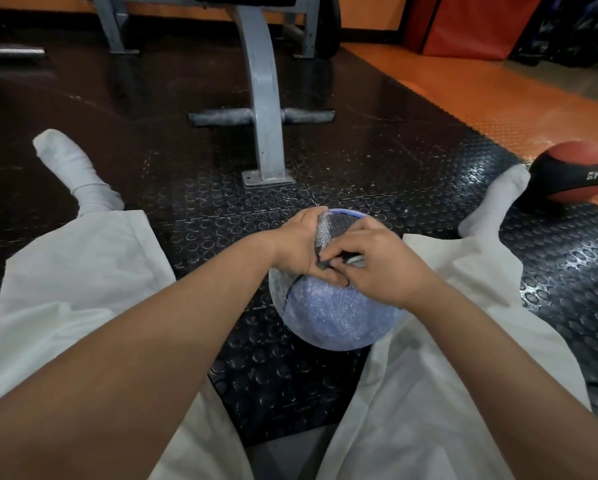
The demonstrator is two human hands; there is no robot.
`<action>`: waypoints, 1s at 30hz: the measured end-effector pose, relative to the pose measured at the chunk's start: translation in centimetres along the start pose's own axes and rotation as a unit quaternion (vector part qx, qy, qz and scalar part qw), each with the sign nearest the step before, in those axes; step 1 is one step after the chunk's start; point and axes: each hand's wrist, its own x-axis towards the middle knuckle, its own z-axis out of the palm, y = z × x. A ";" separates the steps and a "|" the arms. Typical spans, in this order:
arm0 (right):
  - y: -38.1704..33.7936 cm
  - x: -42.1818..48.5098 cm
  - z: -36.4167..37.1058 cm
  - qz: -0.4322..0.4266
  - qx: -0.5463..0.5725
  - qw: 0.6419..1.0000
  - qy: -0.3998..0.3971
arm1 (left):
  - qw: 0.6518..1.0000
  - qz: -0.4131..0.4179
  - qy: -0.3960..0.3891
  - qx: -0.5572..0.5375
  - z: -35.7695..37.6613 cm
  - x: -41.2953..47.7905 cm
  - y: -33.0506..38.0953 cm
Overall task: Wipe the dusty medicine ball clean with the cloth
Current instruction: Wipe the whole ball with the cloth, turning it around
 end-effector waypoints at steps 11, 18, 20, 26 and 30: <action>0.6 3.0 -1.9 0.095 -0.021 0.994 0.043 | 1.000 -0.008 0.011 0.004 0.5 -0.4 0.7; 0.1 3.7 -0.9 0.111 -0.019 0.991 0.065 | 1.000 -0.014 0.004 0.014 -0.1 -0.5 0.4; -0.6 1.5 -0.2 0.062 -0.016 0.996 0.061 | 1.000 -0.011 0.002 0.013 -0.2 -0.4 0.1; -0.7 0.1 0.1 0.016 -0.025 1.000 -0.001 | 1.000 -0.004 0.019 0.001 0.6 -1.0 -0.4; -0.4 4.1 -1.0 0.101 -0.024 0.994 0.040 | 1.000 -0.018 0.018 0.006 0.7 -1.3 -0.3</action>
